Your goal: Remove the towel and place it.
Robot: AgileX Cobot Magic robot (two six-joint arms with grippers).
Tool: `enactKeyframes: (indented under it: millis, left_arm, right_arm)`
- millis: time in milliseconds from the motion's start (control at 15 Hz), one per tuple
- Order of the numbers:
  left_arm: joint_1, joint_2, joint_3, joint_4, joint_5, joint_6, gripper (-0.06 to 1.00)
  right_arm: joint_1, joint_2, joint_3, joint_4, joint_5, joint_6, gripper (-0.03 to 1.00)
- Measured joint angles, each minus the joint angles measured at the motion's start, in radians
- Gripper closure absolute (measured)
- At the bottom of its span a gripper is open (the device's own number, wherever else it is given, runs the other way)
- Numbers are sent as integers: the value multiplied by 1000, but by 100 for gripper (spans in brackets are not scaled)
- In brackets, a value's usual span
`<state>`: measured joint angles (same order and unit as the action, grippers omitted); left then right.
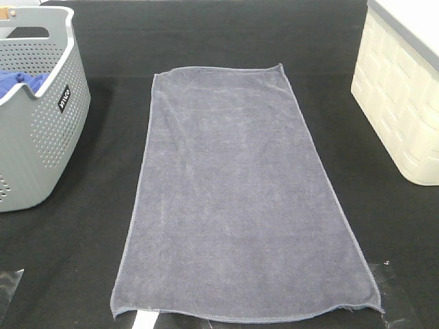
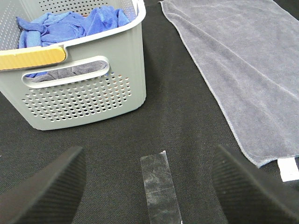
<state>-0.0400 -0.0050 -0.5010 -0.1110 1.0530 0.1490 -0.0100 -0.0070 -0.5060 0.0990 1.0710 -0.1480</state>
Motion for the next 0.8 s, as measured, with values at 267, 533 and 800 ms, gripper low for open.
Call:
enactKeyframes:
  millis: [267,533,800]
  left_arm:
    - [0,0,0,0,0,0,23]
    - [0,0,0,0,0,0,23]
    - [0,0,0,0,0,0,23]
  right_arm:
    - [0,0,0,0,0,0,32]
    - [0,0,0,0,0,0,32]
    - [0,0,0,0,0,0,32]
